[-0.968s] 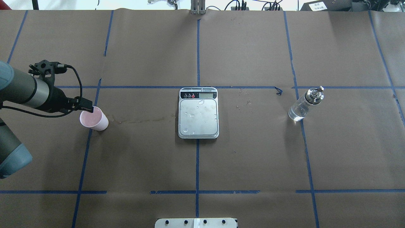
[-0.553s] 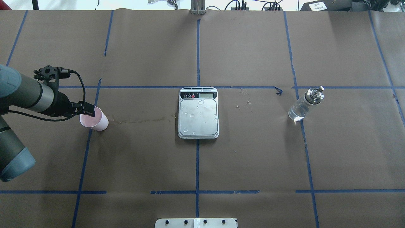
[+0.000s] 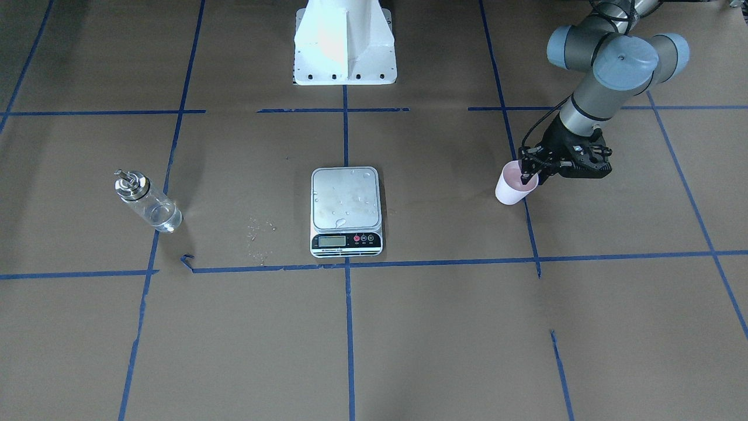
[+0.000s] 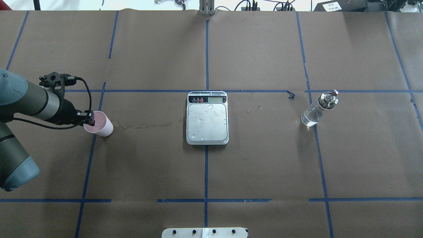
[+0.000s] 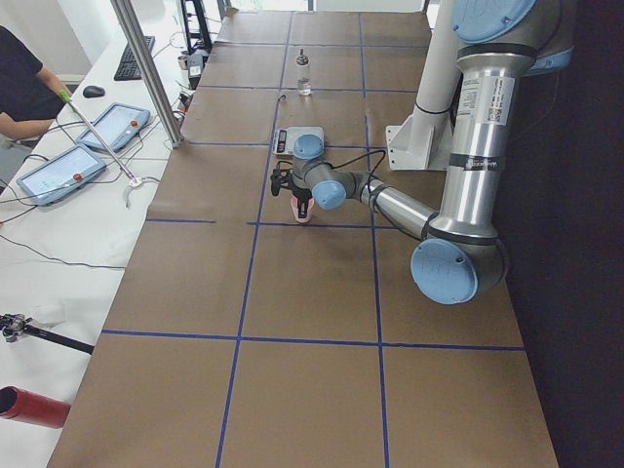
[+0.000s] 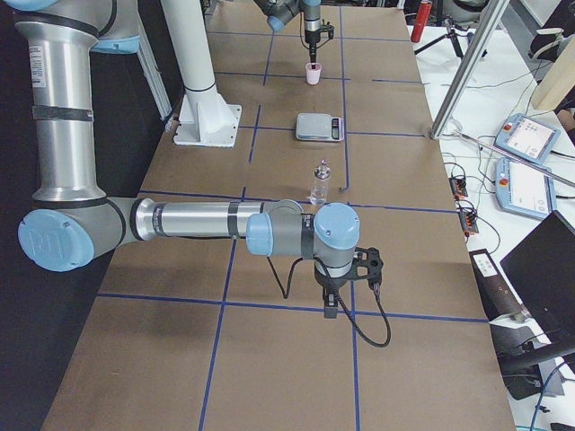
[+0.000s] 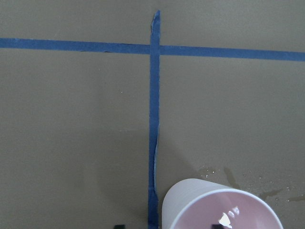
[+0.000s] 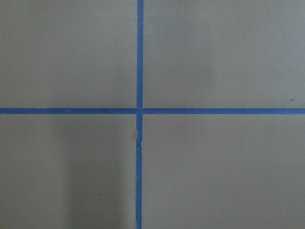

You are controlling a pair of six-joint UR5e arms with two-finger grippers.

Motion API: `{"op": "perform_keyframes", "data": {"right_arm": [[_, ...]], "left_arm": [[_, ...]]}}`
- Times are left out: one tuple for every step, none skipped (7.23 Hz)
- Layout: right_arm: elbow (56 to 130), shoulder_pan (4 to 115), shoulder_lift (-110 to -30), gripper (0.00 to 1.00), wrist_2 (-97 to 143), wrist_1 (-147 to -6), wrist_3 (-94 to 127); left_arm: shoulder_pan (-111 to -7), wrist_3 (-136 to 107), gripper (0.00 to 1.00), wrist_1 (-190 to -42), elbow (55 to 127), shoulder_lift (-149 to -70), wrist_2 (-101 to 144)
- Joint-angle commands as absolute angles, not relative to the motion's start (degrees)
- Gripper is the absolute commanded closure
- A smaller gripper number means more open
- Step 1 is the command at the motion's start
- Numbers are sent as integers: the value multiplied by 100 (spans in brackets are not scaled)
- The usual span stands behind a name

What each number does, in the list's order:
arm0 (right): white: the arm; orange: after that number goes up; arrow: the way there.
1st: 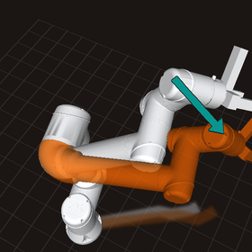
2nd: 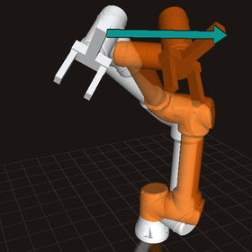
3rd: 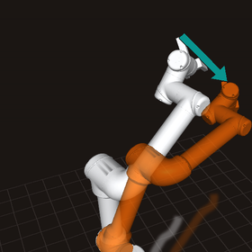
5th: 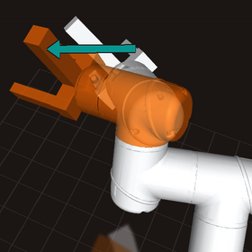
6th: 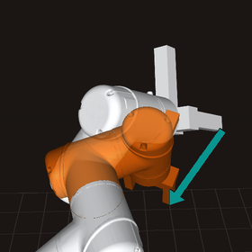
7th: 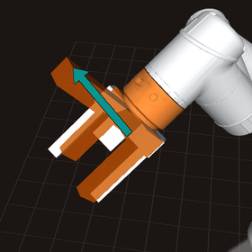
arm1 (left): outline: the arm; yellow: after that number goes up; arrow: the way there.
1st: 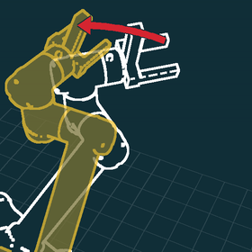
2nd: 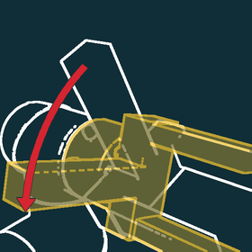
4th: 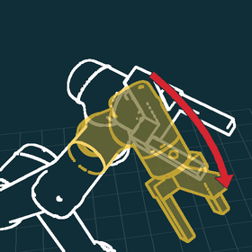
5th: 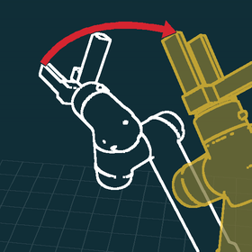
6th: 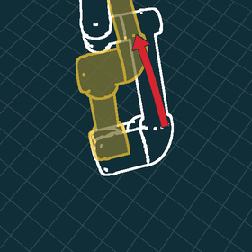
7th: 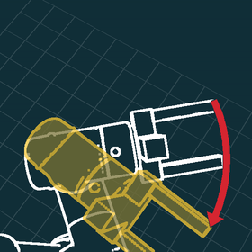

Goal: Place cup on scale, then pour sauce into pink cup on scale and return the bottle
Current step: 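Lower the left gripper onto the pink cup and grasp it, then carry the pink cup with the left gripper onto the scale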

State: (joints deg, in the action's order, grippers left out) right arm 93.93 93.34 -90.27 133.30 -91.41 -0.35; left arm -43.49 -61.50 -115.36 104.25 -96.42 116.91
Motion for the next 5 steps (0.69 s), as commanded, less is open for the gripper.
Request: {"op": "perform_keyframes", "data": {"right_arm": [[9578, 9325, -9026, 0, 13333, -9167, -26], [9606, 9325, -9009, 0, 13342, -9176, -26], [9606, 9325, -8991, 0, 13359, -9167, -26], [9711, 9325, -8974, 0, 13377, -9176, -18], [9773, 9325, -9035, 0, 13420, -9158, -9]], "left_arm": [[-4342, -6152, 100, -11496, 10502, -9668, 11707], [-4368, -6152, 100, -11418, 10720, -9685, 11724], [-4446, -6152, 100, -11052, 11018, -9894, 11733], [-4569, -6152, 100, -10152, 11152, -10523, 11733], [-4570, -6248, 100, -8968, 11127, -11539, 11707]]}}
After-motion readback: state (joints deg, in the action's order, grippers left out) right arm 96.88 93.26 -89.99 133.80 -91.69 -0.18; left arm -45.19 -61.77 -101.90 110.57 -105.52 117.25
